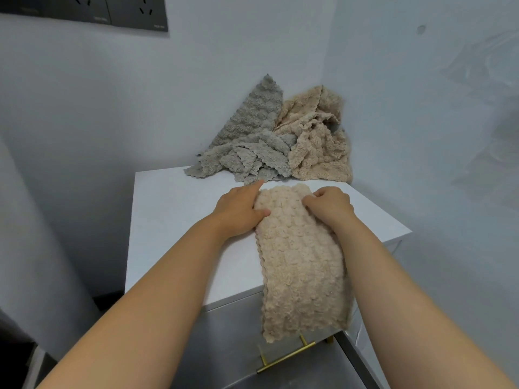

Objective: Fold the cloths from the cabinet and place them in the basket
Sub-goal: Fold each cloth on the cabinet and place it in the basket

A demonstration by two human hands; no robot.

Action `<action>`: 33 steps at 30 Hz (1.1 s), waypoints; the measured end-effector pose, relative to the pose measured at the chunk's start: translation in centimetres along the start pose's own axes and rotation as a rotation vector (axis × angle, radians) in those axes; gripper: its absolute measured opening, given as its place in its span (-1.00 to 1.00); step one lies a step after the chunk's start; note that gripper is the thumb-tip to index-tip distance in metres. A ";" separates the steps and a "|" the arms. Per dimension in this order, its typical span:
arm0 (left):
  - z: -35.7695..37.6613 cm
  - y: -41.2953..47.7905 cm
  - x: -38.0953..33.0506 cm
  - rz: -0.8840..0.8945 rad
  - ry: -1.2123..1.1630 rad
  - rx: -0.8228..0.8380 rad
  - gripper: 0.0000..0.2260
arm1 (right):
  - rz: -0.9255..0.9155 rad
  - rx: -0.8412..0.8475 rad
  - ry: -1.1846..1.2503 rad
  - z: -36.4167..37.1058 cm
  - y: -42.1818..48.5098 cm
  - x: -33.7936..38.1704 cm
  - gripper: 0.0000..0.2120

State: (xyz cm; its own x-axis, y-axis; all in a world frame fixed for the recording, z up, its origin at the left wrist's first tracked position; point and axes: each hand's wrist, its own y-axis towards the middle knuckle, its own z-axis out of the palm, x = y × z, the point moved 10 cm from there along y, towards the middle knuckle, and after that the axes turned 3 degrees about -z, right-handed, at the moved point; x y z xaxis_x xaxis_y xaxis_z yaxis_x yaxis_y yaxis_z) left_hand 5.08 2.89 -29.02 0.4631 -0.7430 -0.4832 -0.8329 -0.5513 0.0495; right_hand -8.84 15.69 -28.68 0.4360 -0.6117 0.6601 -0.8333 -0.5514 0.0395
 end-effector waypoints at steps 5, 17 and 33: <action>-0.5 1.3 1.3 -0.078 -0.099 0.022 -0.20 | -0.033 0.125 0.291 -0.5 0.3 0.9 -0.91; -1.3 1.7 2.4 -0.190 -0.626 0.050 -0.22 | -0.023 0.267 1.060 0.7 0.9 2.0 -0.54; -5.1 0.8 4.7 -0.220 -0.652 -0.459 -0.73 | -0.255 -0.082 0.472 -2.2 1.9 3.2 -0.90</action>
State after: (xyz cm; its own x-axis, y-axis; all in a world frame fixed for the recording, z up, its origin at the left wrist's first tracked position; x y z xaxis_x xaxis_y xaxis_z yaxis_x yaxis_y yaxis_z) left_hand 8.10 -2.95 -26.80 0.2148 -0.3084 -0.9267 -0.4717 -0.8636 0.1781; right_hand -9.75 13.94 -24.87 0.4436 -0.1320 0.8864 -0.7527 -0.5918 0.2885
